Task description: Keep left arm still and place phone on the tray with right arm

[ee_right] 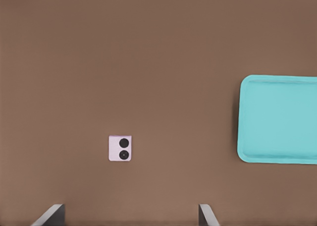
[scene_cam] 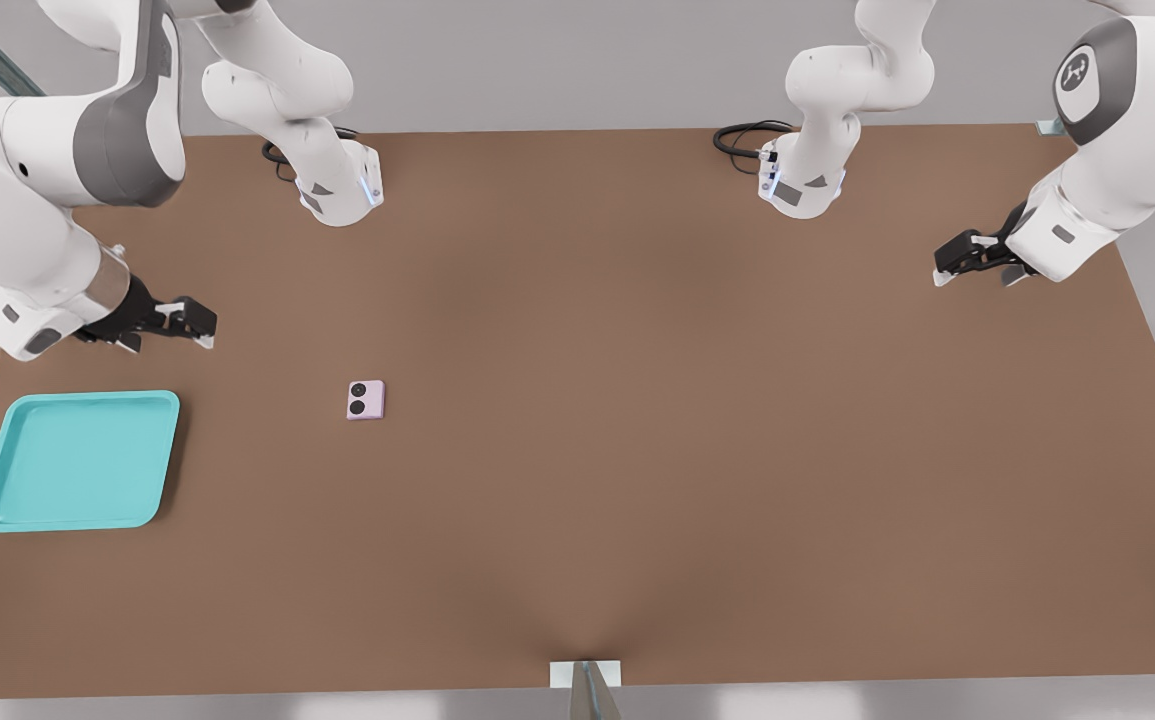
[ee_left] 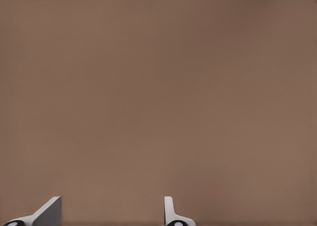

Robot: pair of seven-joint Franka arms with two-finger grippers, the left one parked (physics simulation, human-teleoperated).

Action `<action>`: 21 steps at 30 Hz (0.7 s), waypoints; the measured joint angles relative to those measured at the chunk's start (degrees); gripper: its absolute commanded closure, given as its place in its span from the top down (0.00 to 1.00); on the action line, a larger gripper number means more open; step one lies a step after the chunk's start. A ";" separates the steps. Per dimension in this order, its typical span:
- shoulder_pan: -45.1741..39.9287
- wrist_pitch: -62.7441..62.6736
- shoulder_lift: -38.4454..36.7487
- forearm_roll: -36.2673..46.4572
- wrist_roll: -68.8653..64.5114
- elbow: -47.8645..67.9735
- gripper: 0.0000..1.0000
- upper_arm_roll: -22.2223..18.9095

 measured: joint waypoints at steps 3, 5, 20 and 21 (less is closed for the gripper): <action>-0.40 0.43 1.42 0.27 0.19 -0.28 1.00 0.79; -0.52 1.95 5.07 0.15 0.37 -0.26 1.00 4.18; 3.06 35.90 14.34 2.61 12.15 -32.43 1.00 8.13; 3.01 37.39 14.99 2.90 12.99 -33.07 1.00 8.14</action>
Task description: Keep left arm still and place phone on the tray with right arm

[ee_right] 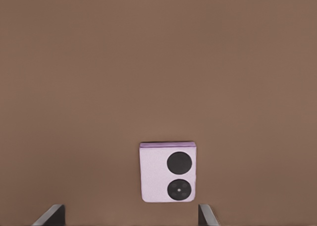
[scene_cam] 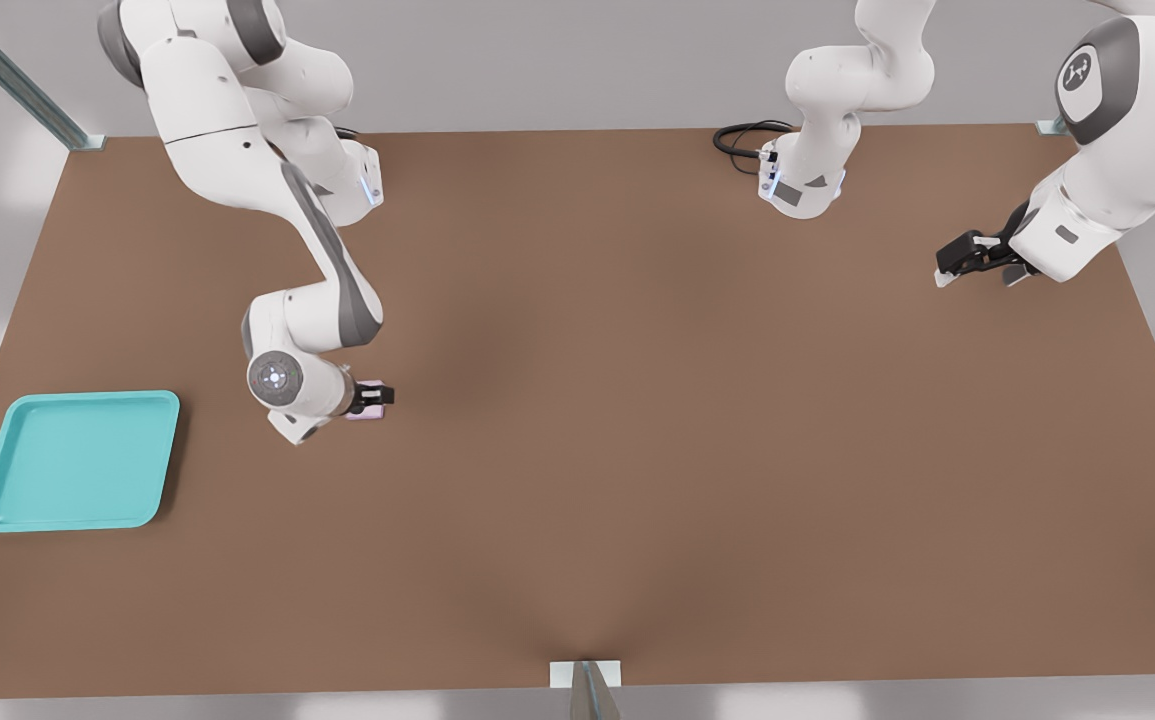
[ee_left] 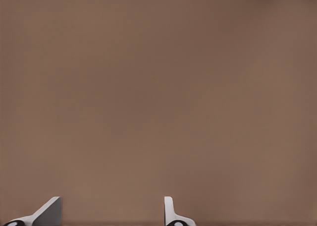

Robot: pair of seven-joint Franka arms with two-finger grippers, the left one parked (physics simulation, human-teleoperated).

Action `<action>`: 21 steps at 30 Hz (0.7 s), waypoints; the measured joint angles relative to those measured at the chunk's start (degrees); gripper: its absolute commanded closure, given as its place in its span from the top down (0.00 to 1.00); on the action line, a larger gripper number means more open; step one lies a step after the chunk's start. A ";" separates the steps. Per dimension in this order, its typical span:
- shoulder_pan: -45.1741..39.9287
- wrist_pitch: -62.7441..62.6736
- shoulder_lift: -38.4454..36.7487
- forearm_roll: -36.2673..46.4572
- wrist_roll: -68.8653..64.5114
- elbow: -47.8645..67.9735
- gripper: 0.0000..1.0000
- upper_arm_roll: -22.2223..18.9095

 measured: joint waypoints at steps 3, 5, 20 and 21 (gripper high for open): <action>-0.05 5.01 1.27 0.48 2.25 -3.75 1.00 0.01; -0.30 8.66 1.90 0.61 3.55 -6.50 1.00 0.01; -2.73 21.85 4.90 -0.64 9.41 -12.30 1.00 0.01; -2.71 22.20 5.21 -0.74 9.65 -12.32 1.00 0.01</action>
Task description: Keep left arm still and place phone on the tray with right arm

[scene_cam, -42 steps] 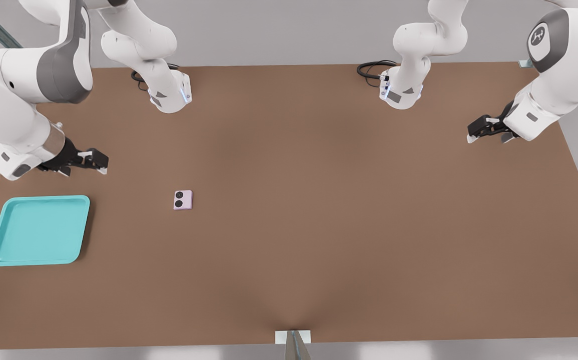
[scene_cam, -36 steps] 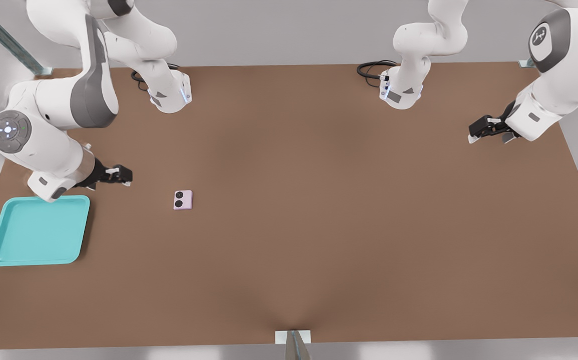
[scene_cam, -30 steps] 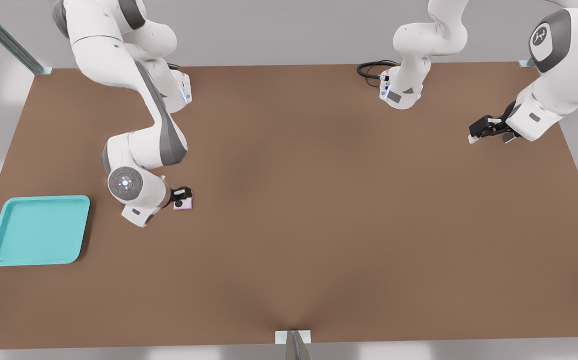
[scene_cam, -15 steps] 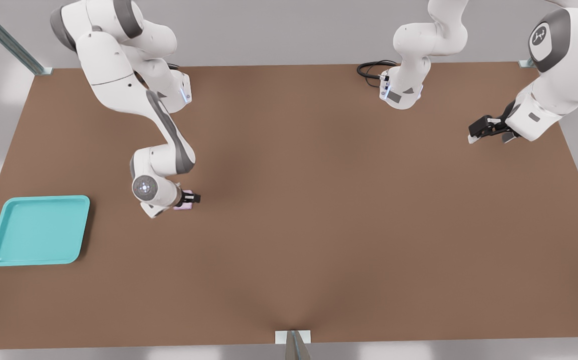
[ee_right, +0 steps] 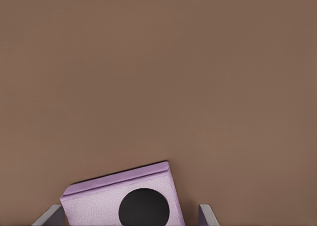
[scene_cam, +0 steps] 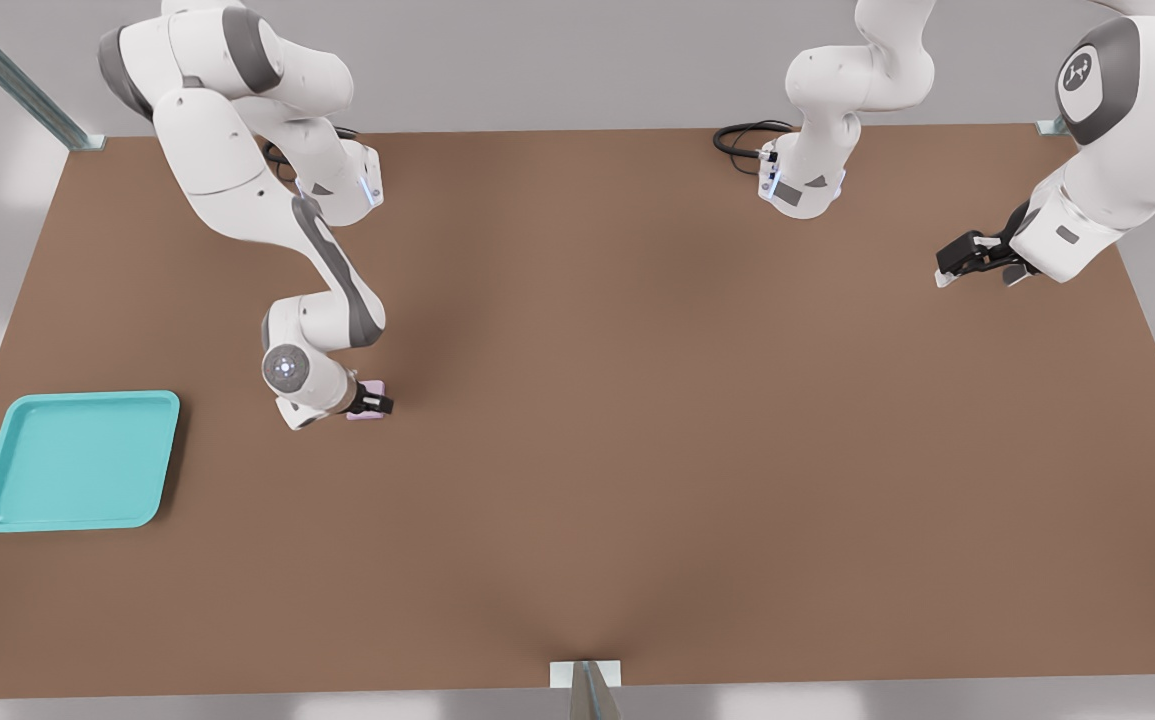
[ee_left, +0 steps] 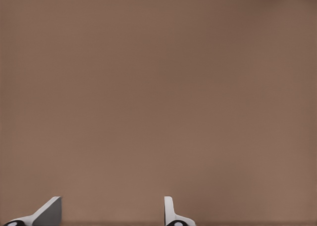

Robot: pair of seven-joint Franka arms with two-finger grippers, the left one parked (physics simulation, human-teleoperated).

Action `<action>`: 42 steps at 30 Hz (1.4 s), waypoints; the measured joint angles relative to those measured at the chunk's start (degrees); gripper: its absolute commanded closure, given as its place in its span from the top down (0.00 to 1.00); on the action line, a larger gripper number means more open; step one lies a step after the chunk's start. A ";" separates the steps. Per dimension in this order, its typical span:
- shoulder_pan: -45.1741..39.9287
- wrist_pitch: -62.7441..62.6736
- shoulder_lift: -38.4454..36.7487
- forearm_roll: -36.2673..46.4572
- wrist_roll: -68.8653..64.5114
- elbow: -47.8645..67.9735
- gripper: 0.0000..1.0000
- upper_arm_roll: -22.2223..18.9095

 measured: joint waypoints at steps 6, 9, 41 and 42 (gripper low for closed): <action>0.08 1.34 0.29 -0.54 0.87 0.06 0.75 0.01; 0.05 1.33 -0.83 -0.89 1.03 0.15 0.75 0.01; -23.93 -33.97 -10.28 -8.32 -35.17 48.76 1.00 12.17; -16.15 -37.25 -13.85 -7.49 -34.85 48.45 1.00 5.31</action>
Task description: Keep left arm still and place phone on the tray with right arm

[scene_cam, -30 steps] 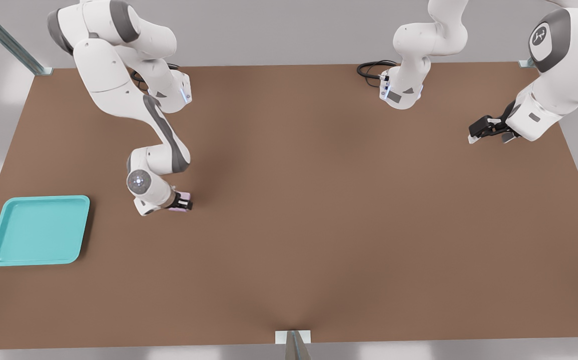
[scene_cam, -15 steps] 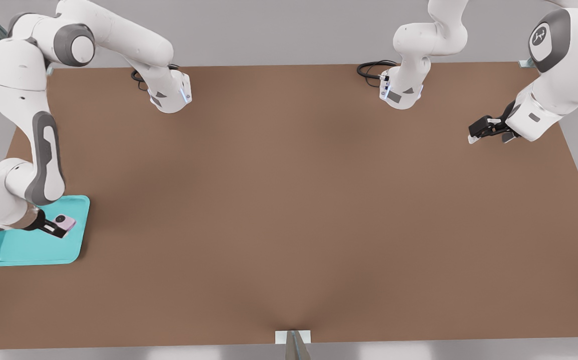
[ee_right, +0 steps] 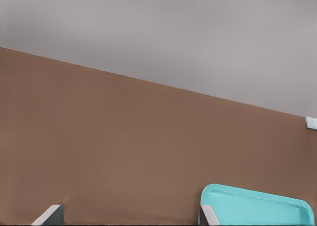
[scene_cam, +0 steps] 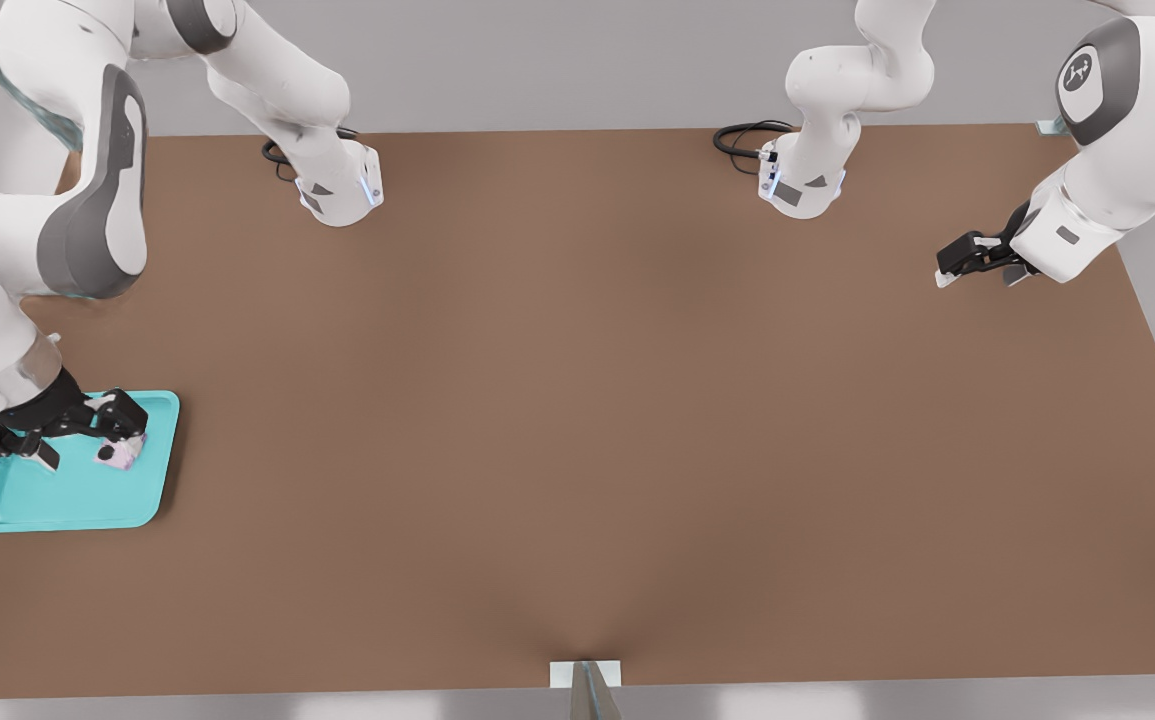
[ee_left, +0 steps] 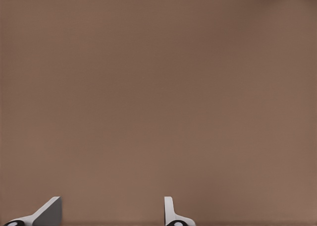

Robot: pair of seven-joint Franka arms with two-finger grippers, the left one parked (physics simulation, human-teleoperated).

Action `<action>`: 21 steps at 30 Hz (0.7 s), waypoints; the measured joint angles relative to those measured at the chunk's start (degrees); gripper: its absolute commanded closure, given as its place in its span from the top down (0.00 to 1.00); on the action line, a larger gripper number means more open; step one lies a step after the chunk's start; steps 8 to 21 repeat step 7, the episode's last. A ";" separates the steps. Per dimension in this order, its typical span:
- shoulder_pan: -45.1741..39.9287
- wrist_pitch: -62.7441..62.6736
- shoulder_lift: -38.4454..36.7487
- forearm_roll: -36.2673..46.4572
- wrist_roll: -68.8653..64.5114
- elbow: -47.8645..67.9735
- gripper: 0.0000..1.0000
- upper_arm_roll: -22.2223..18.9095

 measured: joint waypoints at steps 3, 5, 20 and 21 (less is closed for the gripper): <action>13.58 -7.84 -3.91 1.75 1.12 0.14 1.00 -12.96; 14.67 -11.32 -4.93 2.77 2.01 -0.60 1.00 -13.64; 15.09 -13.81 -5.48 3.69 2.80 -1.38 1.00 -14.02; 15.09 -13.81 -5.48 3.69 2.80 -1.38 1.00 -14.02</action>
